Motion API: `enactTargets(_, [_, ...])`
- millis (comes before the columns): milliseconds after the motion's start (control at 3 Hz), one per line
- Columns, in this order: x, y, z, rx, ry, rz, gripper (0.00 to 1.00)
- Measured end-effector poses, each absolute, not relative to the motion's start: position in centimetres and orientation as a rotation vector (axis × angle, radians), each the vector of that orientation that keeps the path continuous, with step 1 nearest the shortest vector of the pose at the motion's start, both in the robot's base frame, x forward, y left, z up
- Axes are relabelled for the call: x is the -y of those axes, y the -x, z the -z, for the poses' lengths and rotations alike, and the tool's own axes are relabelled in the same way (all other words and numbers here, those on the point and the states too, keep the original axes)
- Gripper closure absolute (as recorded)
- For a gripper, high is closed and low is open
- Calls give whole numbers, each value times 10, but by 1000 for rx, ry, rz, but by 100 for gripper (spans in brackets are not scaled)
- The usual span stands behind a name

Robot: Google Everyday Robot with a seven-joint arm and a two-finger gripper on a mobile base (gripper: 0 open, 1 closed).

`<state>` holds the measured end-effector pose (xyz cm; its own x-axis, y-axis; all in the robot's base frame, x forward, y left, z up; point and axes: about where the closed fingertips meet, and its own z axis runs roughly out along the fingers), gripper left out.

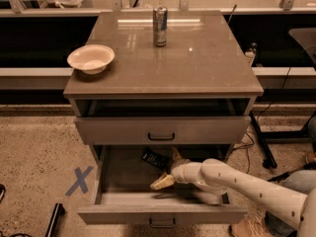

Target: Pick rxbar chocolate from middle drawer and place on counter

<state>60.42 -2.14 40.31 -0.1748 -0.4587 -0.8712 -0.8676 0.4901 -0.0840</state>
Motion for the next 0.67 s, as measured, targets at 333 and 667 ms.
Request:
enactTargets(333, [20,-612,-397,-1818,1090,-571,0])
enactTargets(667, [15,-620,-390,-1833,1090,-568,6])
